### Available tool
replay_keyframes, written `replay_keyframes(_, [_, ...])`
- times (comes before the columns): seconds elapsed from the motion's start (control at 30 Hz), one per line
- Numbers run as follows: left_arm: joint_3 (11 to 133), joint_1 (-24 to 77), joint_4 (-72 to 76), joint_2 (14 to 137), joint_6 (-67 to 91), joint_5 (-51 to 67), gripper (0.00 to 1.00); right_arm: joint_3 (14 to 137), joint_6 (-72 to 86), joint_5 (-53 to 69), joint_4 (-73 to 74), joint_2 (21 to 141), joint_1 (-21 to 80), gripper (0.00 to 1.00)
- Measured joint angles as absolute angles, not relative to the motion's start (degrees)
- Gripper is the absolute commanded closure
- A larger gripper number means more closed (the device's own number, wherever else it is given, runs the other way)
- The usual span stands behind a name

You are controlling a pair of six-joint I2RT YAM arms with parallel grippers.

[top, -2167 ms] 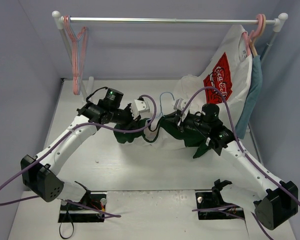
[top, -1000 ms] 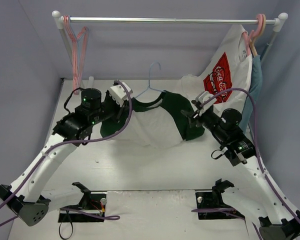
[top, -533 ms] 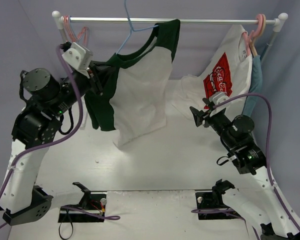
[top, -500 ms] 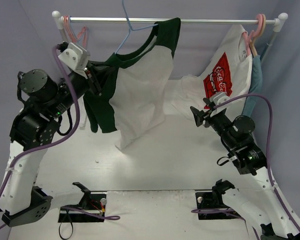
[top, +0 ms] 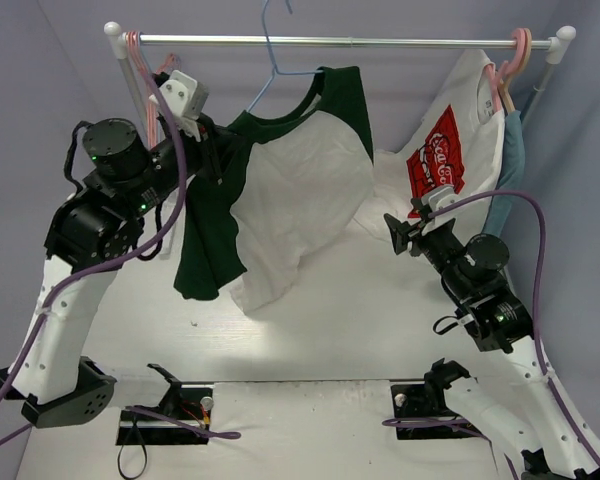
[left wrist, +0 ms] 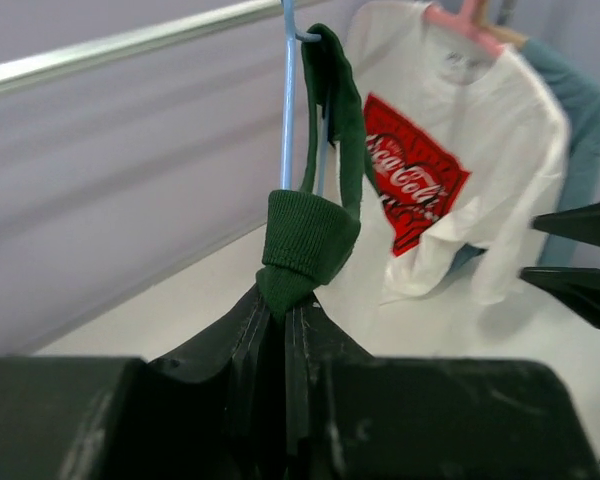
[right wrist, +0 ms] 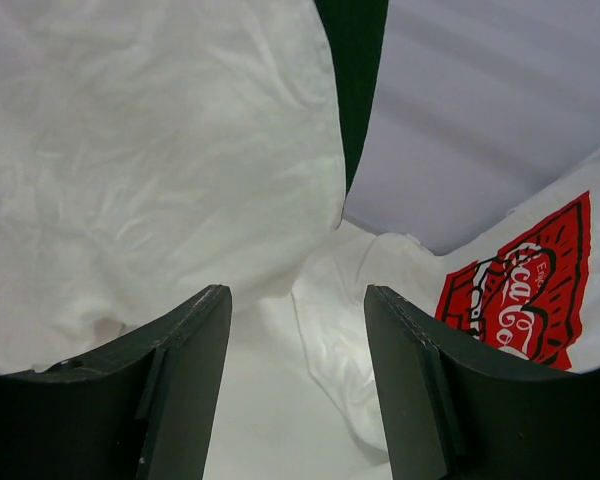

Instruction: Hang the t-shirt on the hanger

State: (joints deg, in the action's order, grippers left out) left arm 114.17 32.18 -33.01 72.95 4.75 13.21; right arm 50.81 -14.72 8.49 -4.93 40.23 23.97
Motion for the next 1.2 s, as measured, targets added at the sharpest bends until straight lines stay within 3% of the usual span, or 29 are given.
replay_keyframes(0.3, [112.31, 33.47, -34.09, 81.65, 4.71, 0.47, 1.00, 50.02, -12.58, 8.14, -4.89, 40.38, 23.97, 0.43])
replay_keyframes(0.7, [124.90, 44.97, -28.32, 99.66, -3.51, -20.29, 1.00, 49.25, -11.07, 8.16, -4.32, 40.03, 23.97, 0.43])
replay_keyframes(0.93, [125.73, 46.65, -22.63, 103.22, -5.19, -26.59, 1.00, 49.25, -10.46, 8.19, -3.44, 39.16, 23.97, 0.43])
replay_keyframes(1.2, [135.11, 48.58, -20.23, 111.00, -6.07, -29.61, 1.00, 48.99, -10.17, 8.19, -2.72, 37.89, 23.97, 0.43])
